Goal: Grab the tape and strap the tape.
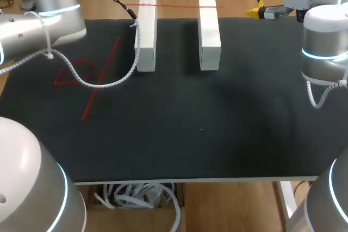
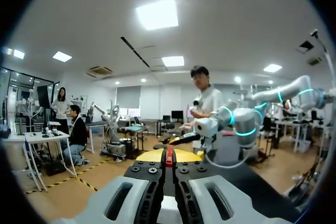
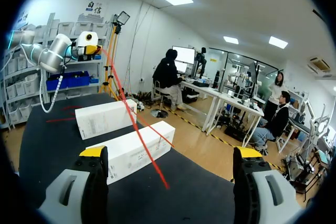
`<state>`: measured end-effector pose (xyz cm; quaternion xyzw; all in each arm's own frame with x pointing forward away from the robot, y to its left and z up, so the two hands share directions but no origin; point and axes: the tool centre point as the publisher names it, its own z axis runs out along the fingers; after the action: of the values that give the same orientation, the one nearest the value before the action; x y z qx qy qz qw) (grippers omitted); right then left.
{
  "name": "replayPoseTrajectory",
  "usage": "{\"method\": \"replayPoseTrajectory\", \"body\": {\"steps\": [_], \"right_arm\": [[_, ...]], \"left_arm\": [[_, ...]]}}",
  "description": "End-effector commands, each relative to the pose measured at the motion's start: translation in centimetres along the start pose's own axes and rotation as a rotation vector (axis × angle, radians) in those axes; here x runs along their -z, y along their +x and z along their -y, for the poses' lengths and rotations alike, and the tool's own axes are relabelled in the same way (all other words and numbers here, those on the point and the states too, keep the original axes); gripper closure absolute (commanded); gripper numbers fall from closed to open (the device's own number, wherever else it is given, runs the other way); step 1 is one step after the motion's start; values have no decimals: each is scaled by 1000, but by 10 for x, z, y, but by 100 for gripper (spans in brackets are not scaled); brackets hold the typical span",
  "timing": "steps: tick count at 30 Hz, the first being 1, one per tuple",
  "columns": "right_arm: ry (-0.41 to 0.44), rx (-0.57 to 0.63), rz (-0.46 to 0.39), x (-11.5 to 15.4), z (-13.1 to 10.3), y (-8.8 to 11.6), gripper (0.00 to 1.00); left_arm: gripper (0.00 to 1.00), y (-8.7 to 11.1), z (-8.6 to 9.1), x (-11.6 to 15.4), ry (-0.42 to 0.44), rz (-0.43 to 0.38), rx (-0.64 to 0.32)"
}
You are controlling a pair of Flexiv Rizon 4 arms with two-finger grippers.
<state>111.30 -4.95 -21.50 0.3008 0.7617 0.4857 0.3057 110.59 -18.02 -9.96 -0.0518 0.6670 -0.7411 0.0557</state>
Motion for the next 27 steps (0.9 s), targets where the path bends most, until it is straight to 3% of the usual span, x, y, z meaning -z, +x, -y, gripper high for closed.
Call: {"method": "replayPoseTrajectory", "body": {"steps": [1,9,22,27], "right_arm": [[-1,0,-1,0,0,-1,0],[-1,0,-1,0,0,-1,0],[-1,0,-1,0,0,-1,0],[-1,0,-1,0,0,-1,0]], "left_arm": [[100,-9,-3,-4,-2,-64,2],[100,-1,-3,-19,-19,-150,-64],[100,1,4,-19,-25,-161,-78],[100,1,7,-16,35,-162,-54]]}}
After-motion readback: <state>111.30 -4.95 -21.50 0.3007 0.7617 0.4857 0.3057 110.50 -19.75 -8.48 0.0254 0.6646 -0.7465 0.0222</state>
